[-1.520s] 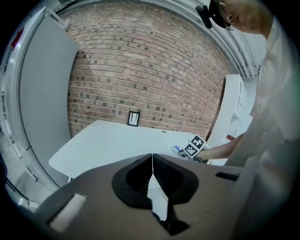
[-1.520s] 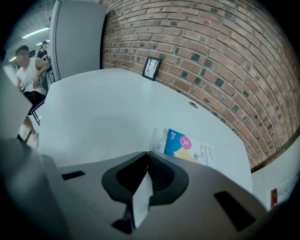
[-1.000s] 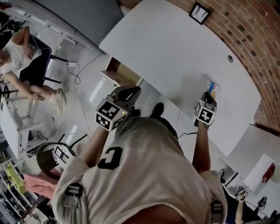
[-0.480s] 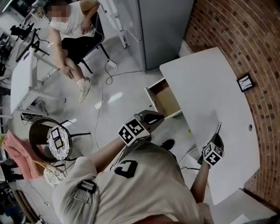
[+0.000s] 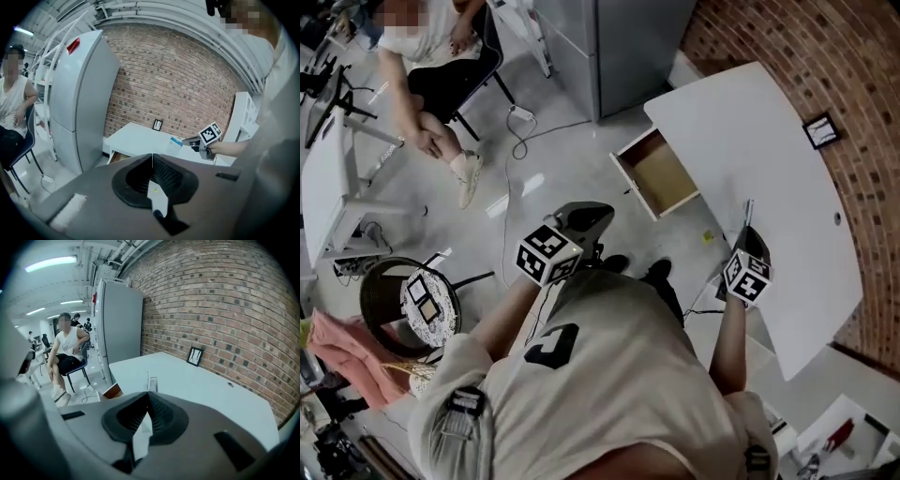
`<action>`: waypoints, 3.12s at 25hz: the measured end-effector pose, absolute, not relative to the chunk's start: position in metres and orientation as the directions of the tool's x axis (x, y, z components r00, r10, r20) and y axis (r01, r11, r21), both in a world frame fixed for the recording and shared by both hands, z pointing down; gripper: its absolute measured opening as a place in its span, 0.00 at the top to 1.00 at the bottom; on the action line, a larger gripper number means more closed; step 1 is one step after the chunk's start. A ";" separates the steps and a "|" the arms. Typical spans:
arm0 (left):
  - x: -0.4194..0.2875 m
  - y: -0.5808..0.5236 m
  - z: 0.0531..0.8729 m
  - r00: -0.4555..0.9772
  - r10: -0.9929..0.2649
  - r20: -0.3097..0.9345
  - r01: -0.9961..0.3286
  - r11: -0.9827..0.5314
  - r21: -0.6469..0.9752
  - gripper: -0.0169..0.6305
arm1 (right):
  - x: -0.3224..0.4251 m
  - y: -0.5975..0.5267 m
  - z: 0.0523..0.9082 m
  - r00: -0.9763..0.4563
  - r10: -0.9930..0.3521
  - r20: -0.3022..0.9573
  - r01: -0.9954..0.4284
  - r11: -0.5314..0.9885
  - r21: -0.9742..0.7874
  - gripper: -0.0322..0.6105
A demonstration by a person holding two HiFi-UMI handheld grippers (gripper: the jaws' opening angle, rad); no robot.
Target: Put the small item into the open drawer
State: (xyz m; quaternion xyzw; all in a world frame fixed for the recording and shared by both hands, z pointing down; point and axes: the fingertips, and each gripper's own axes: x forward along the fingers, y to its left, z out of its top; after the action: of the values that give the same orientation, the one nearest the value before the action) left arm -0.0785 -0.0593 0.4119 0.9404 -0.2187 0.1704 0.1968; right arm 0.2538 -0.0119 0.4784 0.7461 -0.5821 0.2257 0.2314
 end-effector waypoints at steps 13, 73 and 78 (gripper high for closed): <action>-0.054 -0.077 0.379 0.833 -0.382 0.399 -0.502 -0.826 0.256 0.96 | 0.247 0.021 0.426 0.075 -0.844 0.531 -0.995 -0.101 -0.020 0.94; -0.105 -0.247 0.488 0.828 -0.225 0.514 -0.448 -0.815 0.366 0.96 | 0.065 -0.184 0.645 -0.277 -0.489 0.827 -0.893 0.450 -0.033 0.94; -0.094 -0.252 0.507 0.802 -0.218 0.556 -0.476 -0.796 0.374 0.96 | 0.069 -0.195 0.682 -0.319 -0.448 0.835 -0.869 0.491 -0.068 0.94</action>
State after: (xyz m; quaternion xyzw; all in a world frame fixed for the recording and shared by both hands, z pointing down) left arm -0.0939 -0.2519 0.5070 0.9138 -0.1900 0.2509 0.2568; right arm 0.0690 -0.1952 0.6825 0.4291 -0.7673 0.2657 0.3956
